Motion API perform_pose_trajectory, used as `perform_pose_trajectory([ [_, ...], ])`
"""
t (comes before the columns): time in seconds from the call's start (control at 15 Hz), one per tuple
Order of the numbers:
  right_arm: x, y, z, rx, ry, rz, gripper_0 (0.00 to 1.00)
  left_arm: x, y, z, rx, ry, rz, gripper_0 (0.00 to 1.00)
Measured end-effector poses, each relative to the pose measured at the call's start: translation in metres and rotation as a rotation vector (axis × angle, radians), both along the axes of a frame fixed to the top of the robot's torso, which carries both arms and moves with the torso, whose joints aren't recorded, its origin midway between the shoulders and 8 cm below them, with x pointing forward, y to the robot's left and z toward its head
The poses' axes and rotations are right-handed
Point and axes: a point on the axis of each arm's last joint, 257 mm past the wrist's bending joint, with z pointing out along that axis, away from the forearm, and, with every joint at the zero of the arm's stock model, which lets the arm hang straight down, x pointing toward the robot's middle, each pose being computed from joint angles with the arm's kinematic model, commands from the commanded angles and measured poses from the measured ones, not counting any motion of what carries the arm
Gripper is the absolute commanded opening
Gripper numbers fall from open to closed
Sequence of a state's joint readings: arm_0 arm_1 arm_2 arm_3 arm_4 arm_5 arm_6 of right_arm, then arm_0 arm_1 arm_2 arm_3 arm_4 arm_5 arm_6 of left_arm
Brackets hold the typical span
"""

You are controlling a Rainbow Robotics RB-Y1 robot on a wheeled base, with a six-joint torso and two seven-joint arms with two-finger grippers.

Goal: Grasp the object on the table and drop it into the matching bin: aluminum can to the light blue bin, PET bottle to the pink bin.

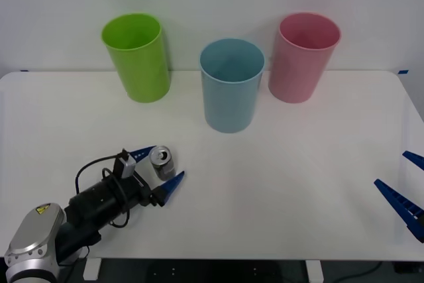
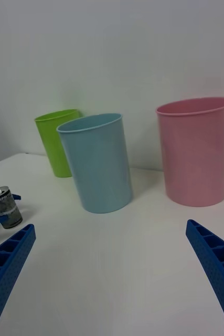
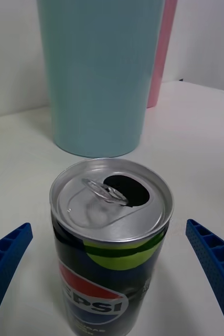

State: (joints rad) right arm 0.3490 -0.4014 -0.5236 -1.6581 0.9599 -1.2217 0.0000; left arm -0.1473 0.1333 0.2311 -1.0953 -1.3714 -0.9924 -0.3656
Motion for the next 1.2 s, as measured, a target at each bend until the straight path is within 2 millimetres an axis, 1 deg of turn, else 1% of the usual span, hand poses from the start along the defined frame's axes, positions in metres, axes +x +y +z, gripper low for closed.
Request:
perform_pose_trajectory([
  [0.07,0.000,0.000,0.000,0.000,0.000,0.000,1.00,0.000,-0.001,0.000,0.000,-0.001,-0.001,0.57],
  [0.13,0.000,0.000,0.000,0.000,0.000,0.000,1.00,0.000,-0.001,0.000,0.001,-0.001,0.000,0.30],
  [0.2,0.000,0.000,0.000,0.000,0.000,0.000,1.00,0.001,-0.003,0.000,0.004,-0.003,0.000,0.07],
  [0.27,0.000,0.000,0.000,0.000,0.000,0.000,1.00,0.001,-0.003,0.000,0.005,-0.004,0.000,0.00],
  [0.8,0.000,0.000,0.000,0.000,0.000,0.000,1.00,0.002,-0.002,0.000,0.013,-0.009,0.006,0.00],
  [1.0,0.000,0.000,0.000,0.000,0.000,0.000,1.00,0.003,0.001,0.004,-0.004,-0.013,0.012,0.00],
  [1.2,0.000,0.000,0.000,0.000,0.000,0.000,1.00,0.003,0.008,0.012,-0.025,-0.024,0.015,0.00],
])
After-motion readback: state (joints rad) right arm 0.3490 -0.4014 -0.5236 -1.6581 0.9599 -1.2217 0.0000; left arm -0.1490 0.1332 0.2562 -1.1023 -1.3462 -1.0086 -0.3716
